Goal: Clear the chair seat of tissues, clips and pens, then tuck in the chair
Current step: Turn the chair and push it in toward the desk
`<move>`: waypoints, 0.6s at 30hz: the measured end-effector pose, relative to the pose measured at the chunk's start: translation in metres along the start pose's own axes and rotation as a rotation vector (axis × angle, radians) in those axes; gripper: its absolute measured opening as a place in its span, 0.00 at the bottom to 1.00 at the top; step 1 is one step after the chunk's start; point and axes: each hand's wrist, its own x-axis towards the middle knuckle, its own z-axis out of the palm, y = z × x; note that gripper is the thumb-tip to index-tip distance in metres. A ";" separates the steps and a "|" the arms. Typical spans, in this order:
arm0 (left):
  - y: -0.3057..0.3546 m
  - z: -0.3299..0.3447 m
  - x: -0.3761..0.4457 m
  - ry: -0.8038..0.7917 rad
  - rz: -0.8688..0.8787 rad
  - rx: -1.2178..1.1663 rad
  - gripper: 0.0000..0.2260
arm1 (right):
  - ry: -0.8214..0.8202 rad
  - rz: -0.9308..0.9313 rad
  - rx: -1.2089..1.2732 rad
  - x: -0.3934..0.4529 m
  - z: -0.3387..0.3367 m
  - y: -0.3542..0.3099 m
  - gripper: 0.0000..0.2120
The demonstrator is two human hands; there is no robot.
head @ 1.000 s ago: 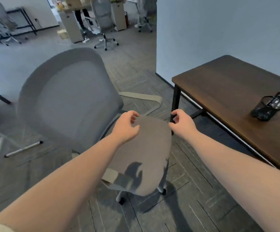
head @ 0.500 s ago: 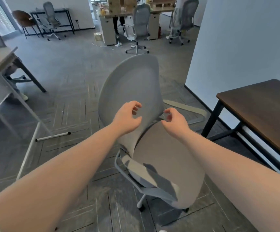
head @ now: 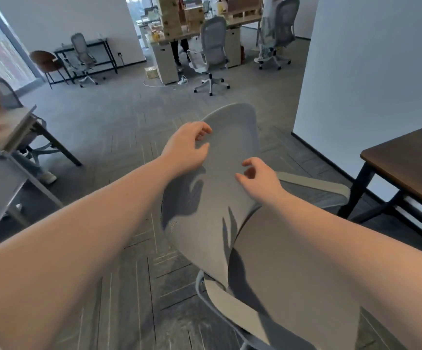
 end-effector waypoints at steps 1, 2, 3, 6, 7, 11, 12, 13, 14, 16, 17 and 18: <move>-0.006 -0.005 0.011 -0.023 0.009 0.039 0.16 | 0.005 0.001 0.021 0.004 0.003 -0.005 0.18; -0.013 -0.008 0.021 -0.064 0.005 0.076 0.19 | 0.005 0.006 0.045 0.008 0.007 -0.009 0.19; -0.022 -0.012 0.032 -0.118 0.003 0.118 0.23 | -0.003 0.013 0.069 0.011 0.011 -0.014 0.20; -0.055 -0.014 0.063 -0.293 0.069 0.248 0.31 | -0.046 0.032 0.123 0.021 0.019 -0.035 0.24; -0.063 -0.013 0.072 -0.344 0.096 0.259 0.33 | -0.061 0.034 0.133 0.024 0.021 -0.043 0.26; -0.089 -0.008 0.112 -0.540 0.263 0.243 0.36 | -0.061 0.089 0.178 0.037 0.034 -0.069 0.34; -0.095 -0.006 0.121 -0.588 0.337 0.273 0.37 | -0.046 0.113 0.193 0.040 0.039 -0.075 0.36; -0.100 -0.004 0.128 -0.619 0.407 0.300 0.39 | -0.037 0.138 0.206 0.042 0.045 -0.080 0.37; -0.106 -0.002 0.134 -0.627 0.472 0.326 0.41 | -0.035 0.160 0.213 0.045 0.050 -0.086 0.39; -0.114 0.004 0.146 -0.604 0.609 0.388 0.43 | -0.036 0.188 0.186 0.049 0.060 -0.096 0.41; -0.115 0.006 0.153 -0.583 0.682 0.419 0.43 | -0.033 0.197 0.162 0.051 0.064 -0.101 0.42; -0.116 0.009 0.160 -0.562 0.755 0.439 0.43 | -0.027 0.209 0.140 0.052 0.068 -0.105 0.43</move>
